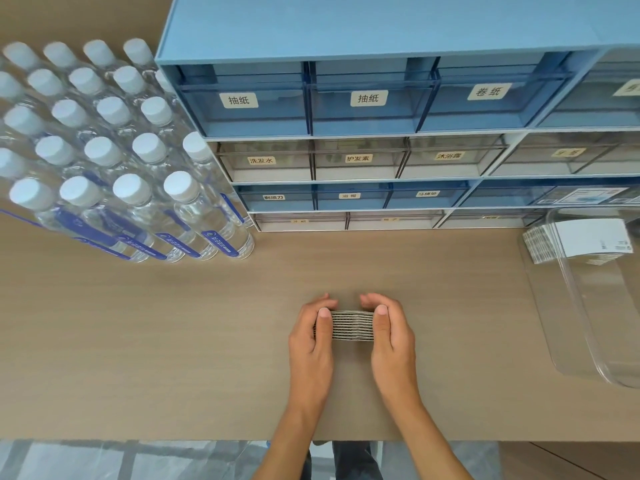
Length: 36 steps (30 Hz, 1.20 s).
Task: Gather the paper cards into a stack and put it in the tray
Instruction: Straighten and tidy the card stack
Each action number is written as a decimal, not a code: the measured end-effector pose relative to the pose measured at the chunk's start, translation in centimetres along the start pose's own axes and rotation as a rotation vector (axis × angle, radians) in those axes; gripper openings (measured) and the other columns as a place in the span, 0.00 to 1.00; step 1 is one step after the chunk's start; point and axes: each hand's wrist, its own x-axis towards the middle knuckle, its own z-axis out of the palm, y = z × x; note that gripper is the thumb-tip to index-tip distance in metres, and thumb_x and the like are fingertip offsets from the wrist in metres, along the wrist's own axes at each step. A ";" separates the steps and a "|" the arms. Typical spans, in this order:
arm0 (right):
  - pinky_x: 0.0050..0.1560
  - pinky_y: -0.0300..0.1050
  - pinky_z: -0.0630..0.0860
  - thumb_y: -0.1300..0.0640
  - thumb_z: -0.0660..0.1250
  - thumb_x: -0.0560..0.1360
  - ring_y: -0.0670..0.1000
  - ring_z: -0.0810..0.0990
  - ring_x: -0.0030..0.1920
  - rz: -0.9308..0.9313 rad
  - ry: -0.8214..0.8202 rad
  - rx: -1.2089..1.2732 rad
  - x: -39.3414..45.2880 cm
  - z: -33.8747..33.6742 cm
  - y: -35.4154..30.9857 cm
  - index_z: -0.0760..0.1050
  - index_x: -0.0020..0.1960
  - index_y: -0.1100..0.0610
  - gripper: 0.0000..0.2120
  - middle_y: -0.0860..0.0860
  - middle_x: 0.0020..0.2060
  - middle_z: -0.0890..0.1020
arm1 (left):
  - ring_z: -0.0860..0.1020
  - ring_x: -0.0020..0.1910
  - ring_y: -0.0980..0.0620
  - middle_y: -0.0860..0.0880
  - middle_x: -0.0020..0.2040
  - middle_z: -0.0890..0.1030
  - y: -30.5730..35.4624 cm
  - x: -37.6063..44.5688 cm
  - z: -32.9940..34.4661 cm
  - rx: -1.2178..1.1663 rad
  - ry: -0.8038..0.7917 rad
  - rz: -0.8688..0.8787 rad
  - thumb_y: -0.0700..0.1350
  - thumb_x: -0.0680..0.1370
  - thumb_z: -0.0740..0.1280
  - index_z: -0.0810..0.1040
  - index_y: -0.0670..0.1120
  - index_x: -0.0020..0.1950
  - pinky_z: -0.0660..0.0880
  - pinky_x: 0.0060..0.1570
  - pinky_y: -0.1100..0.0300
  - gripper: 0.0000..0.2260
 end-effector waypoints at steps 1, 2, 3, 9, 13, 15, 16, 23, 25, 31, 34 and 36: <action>0.56 0.38 0.75 0.54 0.54 0.82 0.44 0.81 0.54 0.004 0.002 -0.016 0.0 0.1 0.1 0.78 0.55 0.53 0.14 0.43 0.51 0.83 | 0.79 0.61 0.58 0.55 0.54 0.83 0.0 0.0 0.0 0.007 -0.004 -0.008 0.43 0.84 0.58 0.81 0.55 0.52 0.71 0.59 0.70 0.13; 0.53 0.38 0.75 0.54 0.54 0.82 0.44 0.81 0.52 0.012 0.003 -0.036 0.0 0.1 0.2 0.78 0.53 0.54 0.14 0.44 0.49 0.83 | 0.79 0.60 0.57 0.55 0.53 0.83 -0.1 0.0 0.0 0.015 -0.006 -0.022 0.43 0.84 0.58 0.81 0.55 0.51 0.71 0.57 0.70 0.13; 0.51 0.39 0.75 0.55 0.54 0.82 0.45 0.81 0.50 0.014 0.006 -0.052 0.0 0.1 0.2 0.77 0.51 0.54 0.13 0.45 0.46 0.83 | 0.79 0.60 0.57 0.55 0.52 0.83 0.0 0.0 0.1 0.017 -0.002 -0.033 0.42 0.84 0.58 0.81 0.55 0.50 0.71 0.57 0.70 0.13; 0.45 0.39 0.75 0.52 0.53 0.81 0.47 0.80 0.43 0.004 0.043 -0.072 0.3 0.1 0.6 0.75 0.45 0.54 0.14 0.46 0.40 0.81 | 0.80 0.55 0.54 0.53 0.51 0.83 -0.4 -0.3 0.2 0.031 -0.019 -0.018 0.44 0.85 0.57 0.81 0.51 0.50 0.74 0.53 0.68 0.13; 0.43 0.39 0.74 0.50 0.52 0.81 0.47 0.78 0.41 0.001 0.039 -0.104 0.3 0.2 0.8 0.73 0.44 0.53 0.14 0.46 0.38 0.80 | 0.79 0.56 0.55 0.52 0.52 0.81 -0.7 -0.2 -0.4 0.096 -0.100 0.051 0.49 0.82 0.60 0.80 0.54 0.53 0.72 0.53 0.71 0.09; 0.42 0.38 0.73 0.48 0.52 0.81 0.46 0.79 0.41 -0.010 0.035 -0.098 0.4 0.1 0.7 0.73 0.44 0.51 0.15 0.45 0.38 0.79 | 0.78 0.57 0.57 0.53 0.54 0.79 -0.8 0.1 -0.9 0.134 -0.167 0.121 0.53 0.77 0.64 0.77 0.58 0.56 0.70 0.54 0.74 0.09; 0.42 0.37 0.73 0.47 0.51 0.80 0.46 0.79 0.41 -0.017 0.034 -0.093 0.4 0.1 0.7 0.73 0.43 0.50 0.15 0.46 0.38 0.79 | 0.78 0.58 0.58 0.53 0.55 0.79 -0.8 0.2 -1.1 0.133 -0.194 0.140 0.55 0.75 0.67 0.77 0.58 0.58 0.70 0.54 0.75 0.11; 0.43 0.36 0.74 0.45 0.52 0.80 0.47 0.79 0.43 0.004 -0.080 -0.060 0.5 -0.7 0.6 0.74 0.45 0.50 0.15 0.46 0.40 0.80 | 0.76 0.57 0.60 0.49 0.55 0.77 -0.9 0.6 -1.6 0.160 -0.268 0.206 0.49 0.71 0.75 0.76 0.59 0.59 0.70 0.54 0.75 0.19; 0.46 0.32 0.72 0.44 0.55 0.79 0.44 0.79 0.46 -0.006 -0.196 -0.076 0.7 -1.6 0.7 0.73 0.49 0.47 0.11 0.43 0.44 0.80 | 0.77 0.56 0.61 0.50 0.54 0.77 -1.1 0.7 -1.6 0.173 -0.266 0.232 0.44 0.72 0.76 0.75 0.60 0.58 0.70 0.53 0.75 0.20; 0.53 0.23 0.66 0.56 0.72 0.70 0.35 0.73 0.56 -0.056 -0.538 -0.348 2.0 -4.2 0.6 0.66 0.58 0.41 0.23 0.45 0.54 0.75 | 0.77 0.55 0.59 0.49 0.54 0.78 -1.4 0.9 -1.9 0.213 -0.291 0.210 0.41 0.74 0.72 0.76 0.53 0.58 0.71 0.54 0.71 0.15; 0.48 0.22 0.65 0.60 0.71 0.71 0.32 0.73 0.52 -0.066 -0.511 -0.395 2.0 -4.0 0.3 0.66 0.54 0.38 0.23 0.44 0.50 0.77 | 0.78 0.55 0.58 0.49 0.53 0.78 -1.2 0.9 -1.9 0.222 -0.299 0.198 0.39 0.74 0.72 0.77 0.52 0.58 0.71 0.54 0.71 0.15; 0.47 0.25 0.69 0.63 0.72 0.69 0.34 0.76 0.48 0.011 -0.461 -0.326 2.0 -3.9 -0.1 0.69 0.52 0.39 0.23 0.41 0.48 0.79 | 0.78 0.55 0.57 0.50 0.53 0.79 -0.6 0.8 -1.9 0.225 -0.289 0.190 0.40 0.74 0.72 0.77 0.52 0.59 0.72 0.53 0.71 0.16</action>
